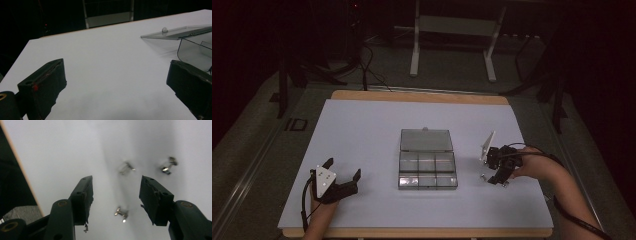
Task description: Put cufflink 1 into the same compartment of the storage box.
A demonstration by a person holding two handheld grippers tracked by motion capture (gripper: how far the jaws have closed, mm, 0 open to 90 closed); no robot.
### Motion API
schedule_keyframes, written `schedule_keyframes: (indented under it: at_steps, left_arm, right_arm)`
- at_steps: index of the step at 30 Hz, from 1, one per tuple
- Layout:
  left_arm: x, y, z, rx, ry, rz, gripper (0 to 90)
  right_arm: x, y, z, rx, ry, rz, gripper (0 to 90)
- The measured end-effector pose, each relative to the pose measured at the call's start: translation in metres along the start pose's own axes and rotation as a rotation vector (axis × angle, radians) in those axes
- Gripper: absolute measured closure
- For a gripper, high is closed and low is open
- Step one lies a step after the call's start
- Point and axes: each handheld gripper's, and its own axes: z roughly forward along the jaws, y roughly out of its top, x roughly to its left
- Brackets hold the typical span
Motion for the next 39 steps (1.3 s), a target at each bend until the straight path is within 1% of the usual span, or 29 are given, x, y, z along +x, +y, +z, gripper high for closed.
schedule_keyframes:
  at_steps: [2,3,4,6,7,8,10,11,12,13,16,20,21,22,23,26,27,29,31,33,38,39]
  left_arm:
    - [0.0,0.0,0.0,-0.001,0.0,0.001,3.4]
    - [0.0,0.0,0.0,-0.001,0.0,0.001,3.4]
    - [0.0,0.0,0.0,-0.001,0.0,0.001,3.4]
    - [0.0,0.0,0.0,-0.001,0.0,0.001,3.4]
    - [0.0,0.0,0.0,-0.002,0.0,0.001,3.4]
    - [0.0,0.0,0.0,-0.002,0.0,0.002,3.4]
    - [0.0,0.0,0.0,-0.002,0.001,0.003,3.4]
    - [0.0,0.0,0.0,-0.002,0.001,0.003,3.4]
    - [0.0,0.0,0.0,-0.002,0.001,0.002,3.4]
    - [0.0,0.0,0.0,-0.002,0.001,0.002,3.4]
    - [-0.001,0.0,0.0,-0.003,0.001,0.006,3.4]
    - [-0.001,0.0,0.0,-0.004,0.001,0.007,3.4]
    - [-0.001,0.0,0.0,-0.004,0.001,0.007,3.4]
    - [-0.001,0.0,0.0,-0.004,0.001,0.008,3.4]
    - [-0.001,0.0,0.0,-0.004,0.002,0.009,3.4]
    - [-0.001,0.0,0.0,-0.004,0.003,0.011,3.4]
    - [-0.001,0.0,0.0,-0.004,0.003,0.011,3.4]
    - [-0.001,0.0,0.0,-0.004,0.003,0.013,3.4]
    - [-0.001,0.0,0.0,-0.004,0.002,0.014,3.4]
    - [-0.002,0.0,0.0,-0.003,0.003,0.016,3.4]
    - [-0.002,0.0,0.0,-0.004,0.003,0.016,3.5]
    - [-0.002,0.0,0.0,-0.003,0.003,0.017,3.4]
  right_arm:
    - [-0.008,0.001,0.0,-0.006,0.0,0.021,46.2]
    - [-0.013,0.001,0.0,-0.002,-0.008,0.037,46.4]
    - [-0.016,0.001,0.001,0.006,-0.012,0.057,48.6]
    - [-0.022,0.002,0.003,0.013,-0.02,0.062,49.3]
    - [-0.026,0.002,0.003,0.01,-0.022,0.069,52.0]
    - [-0.029,0.003,0.004,0.01,-0.02,0.08,52.6]
    - [-0.034,0.004,0.005,0.007,-0.035,0.081,56.4]
    - [-0.037,0.005,0.005,0.003,-0.029,0.088,56.3]
    - [-0.039,0.007,0.005,0.0,-0.035,0.093,56.3]
    - [-0.042,0.008,0.006,-0.002,-0.037,0.11,56.3]
    - [-0.049,0.012,0.009,-0.006,-0.027,0.124,57.4]
    - [-0.057,0.018,0.018,0.016,-0.019,0.144,60.3]
    - [-0.058,0.019,0.02,0.02,-0.027,0.144,60.6]
    - [-0.061,0.02,0.022,0.028,-0.026,0.154,61.4]
    - [-0.063,0.02,0.025,0.029,-0.013,0.168,61.4]
    - [-0.07,0.02,0.034,0.04,-0.006,0.192,61.6]
    - [-0.072,0.02,0.036,0.048,-0.012,0.194,61.8]
    - [-0.075,0.019,0.041,0.046,-0.004,0.211,62.4]
    - [-0.079,0.019,0.045,0.045,-0.008,0.219,62.4]
    - [-0.081,0.018,0.049,0.051,-0.006,0.228,63.1]
    - [-0.083,0.02,0.059,0.089,0.013,0.24,64.6]
    - [-0.083,0.021,0.06,0.085,0.013,0.239,64.6]
